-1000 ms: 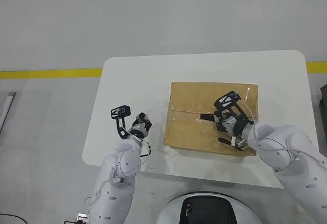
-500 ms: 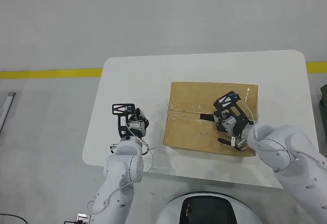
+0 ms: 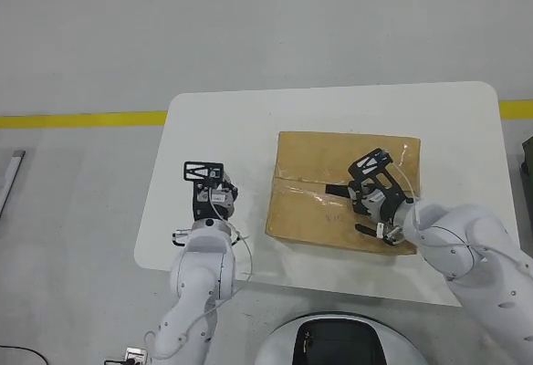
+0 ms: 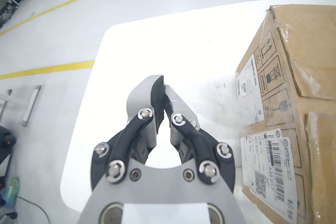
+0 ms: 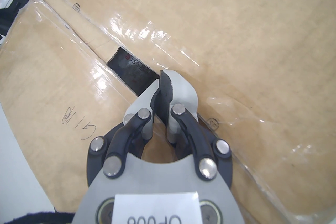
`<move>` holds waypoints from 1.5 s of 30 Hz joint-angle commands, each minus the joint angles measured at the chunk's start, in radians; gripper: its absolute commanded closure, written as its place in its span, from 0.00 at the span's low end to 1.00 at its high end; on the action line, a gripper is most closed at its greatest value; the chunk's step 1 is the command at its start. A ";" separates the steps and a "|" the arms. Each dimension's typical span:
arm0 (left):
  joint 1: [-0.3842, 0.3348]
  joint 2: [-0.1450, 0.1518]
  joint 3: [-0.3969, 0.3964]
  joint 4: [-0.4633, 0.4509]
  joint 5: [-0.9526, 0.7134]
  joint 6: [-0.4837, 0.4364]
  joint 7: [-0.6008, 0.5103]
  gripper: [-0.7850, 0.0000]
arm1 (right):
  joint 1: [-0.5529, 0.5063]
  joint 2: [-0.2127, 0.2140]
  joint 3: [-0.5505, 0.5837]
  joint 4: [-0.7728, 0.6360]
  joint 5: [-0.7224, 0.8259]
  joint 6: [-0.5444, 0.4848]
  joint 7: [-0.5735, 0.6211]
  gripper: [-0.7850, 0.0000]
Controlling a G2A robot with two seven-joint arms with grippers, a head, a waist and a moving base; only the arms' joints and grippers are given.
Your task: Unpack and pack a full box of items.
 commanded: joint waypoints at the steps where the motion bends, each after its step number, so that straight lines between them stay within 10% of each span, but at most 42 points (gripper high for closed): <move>1: 0.002 -0.002 0.004 -0.007 0.003 0.001 -0.006 1.00 | -0.001 0.000 0.001 -0.001 -0.001 0.001 -0.001 1.00; 22: -0.046 -0.024 -0.079 -0.077 -0.156 0.050 -0.074 1.00 | -0.005 -0.004 0.021 -0.021 0.042 0.034 -0.036 1.00; 23: -0.052 -0.026 -0.088 -0.083 -0.178 0.056 -0.083 1.00 | -0.004 -0.005 0.026 -0.025 0.052 0.042 -0.042 0.95; 24: -0.058 -0.027 -0.096 -0.089 -0.200 0.059 -0.090 1.00 | -0.002 -0.006 0.031 -0.031 0.071 0.049 -0.052 0.62; 28: -0.086 -0.029 -0.123 -0.108 -0.246 0.062 -0.125 1.00 | 0.003 -0.010 0.068 -0.047 0.159 0.084 -0.085 0.00; 45: -0.140 -0.035 -0.138 -0.171 -0.286 0.041 -0.171 1.00 | 0.013 -0.007 0.131 -0.129 0.311 -0.031 -0.163 0.00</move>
